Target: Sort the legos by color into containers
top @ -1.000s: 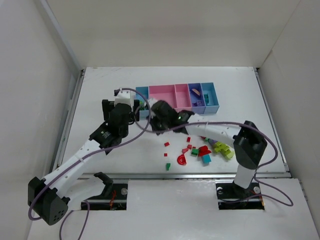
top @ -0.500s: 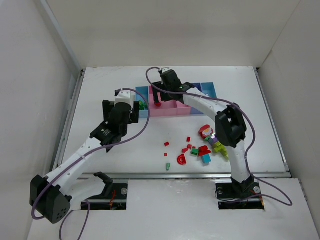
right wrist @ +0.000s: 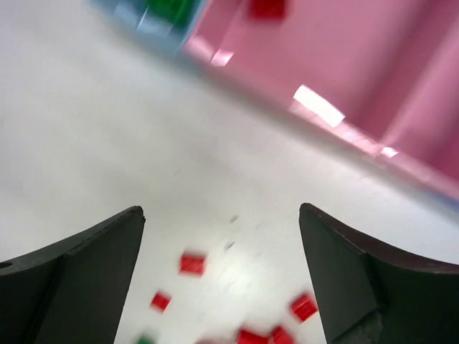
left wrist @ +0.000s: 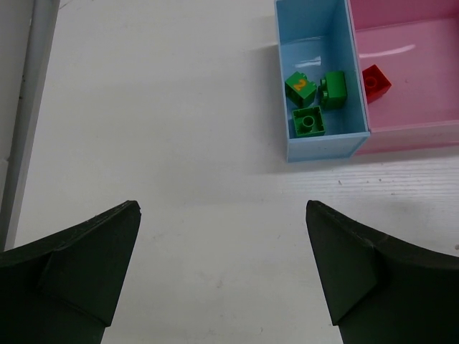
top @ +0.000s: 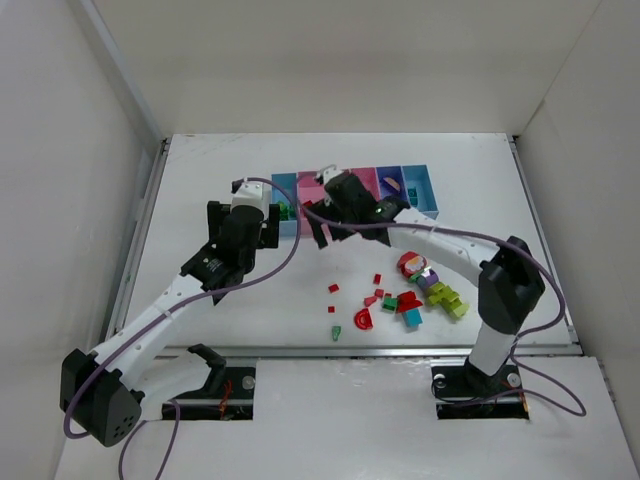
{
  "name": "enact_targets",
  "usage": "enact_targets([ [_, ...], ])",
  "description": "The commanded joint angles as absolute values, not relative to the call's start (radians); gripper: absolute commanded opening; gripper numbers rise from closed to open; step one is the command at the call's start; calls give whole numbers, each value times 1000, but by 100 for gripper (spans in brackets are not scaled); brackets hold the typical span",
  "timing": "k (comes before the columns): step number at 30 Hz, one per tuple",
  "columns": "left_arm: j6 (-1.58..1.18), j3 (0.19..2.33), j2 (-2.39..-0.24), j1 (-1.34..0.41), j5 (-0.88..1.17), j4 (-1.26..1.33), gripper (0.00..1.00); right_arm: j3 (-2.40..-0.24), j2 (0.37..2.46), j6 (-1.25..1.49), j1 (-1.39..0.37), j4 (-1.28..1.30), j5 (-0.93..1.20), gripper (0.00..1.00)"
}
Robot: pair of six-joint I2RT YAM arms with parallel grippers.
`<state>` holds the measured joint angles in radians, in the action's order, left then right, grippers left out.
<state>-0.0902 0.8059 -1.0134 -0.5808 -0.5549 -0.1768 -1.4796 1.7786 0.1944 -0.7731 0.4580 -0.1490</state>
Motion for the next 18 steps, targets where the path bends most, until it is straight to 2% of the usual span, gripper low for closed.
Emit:
enact_targets([
  [1, -104, 799, -1006, -578, -548, -166, 100, -1370, 1793, 213, -847, 515, -69, 93],
  [5, -104, 799, -1015, -578, -548, -166, 100, -1263, 1816, 267, -900, 489, -46, 86],
  [13, -104, 799, -1015, -578, -548, -166, 100, -1213, 1868, 316, -910, 443, -57, 74],
  [18, -104, 799, -1015, -578, -548, -166, 100, -1213, 1890, 327, -910, 452, -57, 48],
])
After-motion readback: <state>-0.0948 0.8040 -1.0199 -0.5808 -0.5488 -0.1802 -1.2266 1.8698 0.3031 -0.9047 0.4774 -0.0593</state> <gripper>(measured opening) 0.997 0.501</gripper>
